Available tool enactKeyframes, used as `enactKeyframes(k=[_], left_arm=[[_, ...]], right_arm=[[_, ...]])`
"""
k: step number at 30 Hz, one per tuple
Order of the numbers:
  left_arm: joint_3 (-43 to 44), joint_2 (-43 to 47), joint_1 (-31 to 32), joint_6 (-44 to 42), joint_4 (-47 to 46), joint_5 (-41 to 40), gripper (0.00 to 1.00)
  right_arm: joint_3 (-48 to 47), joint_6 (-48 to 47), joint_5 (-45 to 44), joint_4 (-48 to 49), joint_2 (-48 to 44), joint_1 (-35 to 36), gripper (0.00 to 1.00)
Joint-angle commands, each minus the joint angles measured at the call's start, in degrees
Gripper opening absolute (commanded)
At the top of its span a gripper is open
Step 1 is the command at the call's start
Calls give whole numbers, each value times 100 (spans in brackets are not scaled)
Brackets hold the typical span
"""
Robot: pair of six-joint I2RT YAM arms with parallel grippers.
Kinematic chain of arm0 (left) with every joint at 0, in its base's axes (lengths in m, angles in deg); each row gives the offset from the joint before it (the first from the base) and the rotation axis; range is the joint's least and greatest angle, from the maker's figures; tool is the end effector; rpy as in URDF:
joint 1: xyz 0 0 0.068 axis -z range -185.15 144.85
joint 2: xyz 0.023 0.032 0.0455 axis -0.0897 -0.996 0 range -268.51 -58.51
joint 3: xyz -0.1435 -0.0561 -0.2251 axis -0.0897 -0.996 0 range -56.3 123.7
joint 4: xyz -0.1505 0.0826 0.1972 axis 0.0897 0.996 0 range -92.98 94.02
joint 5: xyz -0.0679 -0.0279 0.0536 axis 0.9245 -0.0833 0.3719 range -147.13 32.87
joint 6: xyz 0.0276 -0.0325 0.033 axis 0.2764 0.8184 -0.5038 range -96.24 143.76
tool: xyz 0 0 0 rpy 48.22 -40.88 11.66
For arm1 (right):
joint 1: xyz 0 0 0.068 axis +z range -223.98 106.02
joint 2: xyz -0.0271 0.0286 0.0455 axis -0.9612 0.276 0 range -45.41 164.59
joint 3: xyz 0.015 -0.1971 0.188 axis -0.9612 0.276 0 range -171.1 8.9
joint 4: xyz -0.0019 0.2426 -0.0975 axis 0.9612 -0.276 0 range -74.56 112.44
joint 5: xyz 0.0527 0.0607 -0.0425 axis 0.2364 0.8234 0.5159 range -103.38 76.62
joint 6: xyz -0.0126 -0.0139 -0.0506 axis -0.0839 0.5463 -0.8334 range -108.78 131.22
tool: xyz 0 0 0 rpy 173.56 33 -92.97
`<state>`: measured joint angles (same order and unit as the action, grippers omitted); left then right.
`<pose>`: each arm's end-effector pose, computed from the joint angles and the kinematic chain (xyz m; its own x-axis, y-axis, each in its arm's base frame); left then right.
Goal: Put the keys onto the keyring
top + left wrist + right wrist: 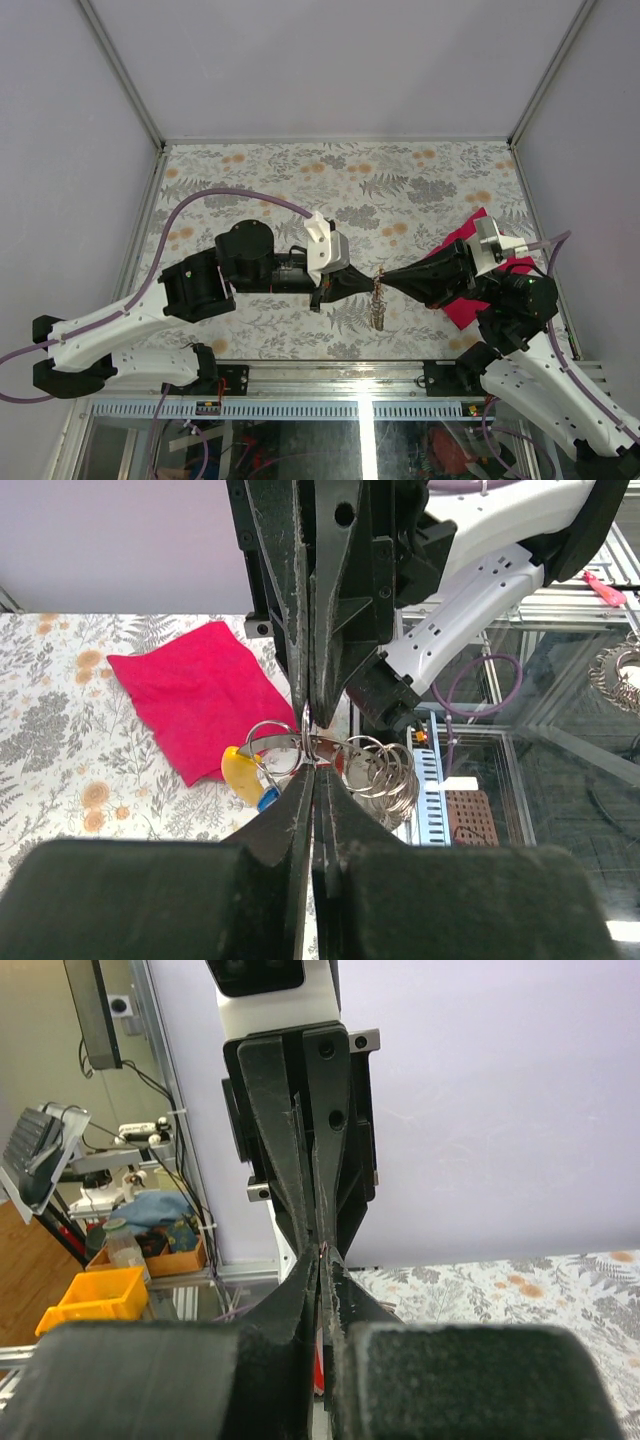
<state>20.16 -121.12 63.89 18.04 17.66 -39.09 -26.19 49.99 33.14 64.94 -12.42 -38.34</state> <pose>0.0718 -0.2179 0.4521 0.0573 0.1151 -0.9917 0.9972 0.0417 0.0624 0.0754 0.0859 0.3954 -0.0689 0.4807 -0.8742 -0.9973 -0.0549 0.0484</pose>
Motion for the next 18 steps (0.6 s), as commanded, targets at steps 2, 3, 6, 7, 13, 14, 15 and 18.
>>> enactKeyframes(k=[2,3,6,7,13,14,15,18], left_arm=[[-155,51,31,131,-450,97,0],[-178,42,33,142,-508,110,0],[-186,21,28,163,-622,158,0],[-190,5,29,173,-657,168,0],[-249,-11,25,298,-951,278,2],[-258,-18,27,321,-1005,307,4],[-260,-27,28,335,-1031,313,8],[-230,-17,31,337,-1049,259,12]], right_arm=[[-14,485,-670,1440,5,31,0],[11,503,-706,1486,13,31,0],[82,533,-787,1568,16,30,0],[100,543,-812,1587,7,31,0],[214,572,-1040,1665,-78,31,0],[233,571,-1085,1672,-92,31,0],[246,569,-1107,1682,-100,31,0],[236,539,-1015,1630,-103,31,0]])
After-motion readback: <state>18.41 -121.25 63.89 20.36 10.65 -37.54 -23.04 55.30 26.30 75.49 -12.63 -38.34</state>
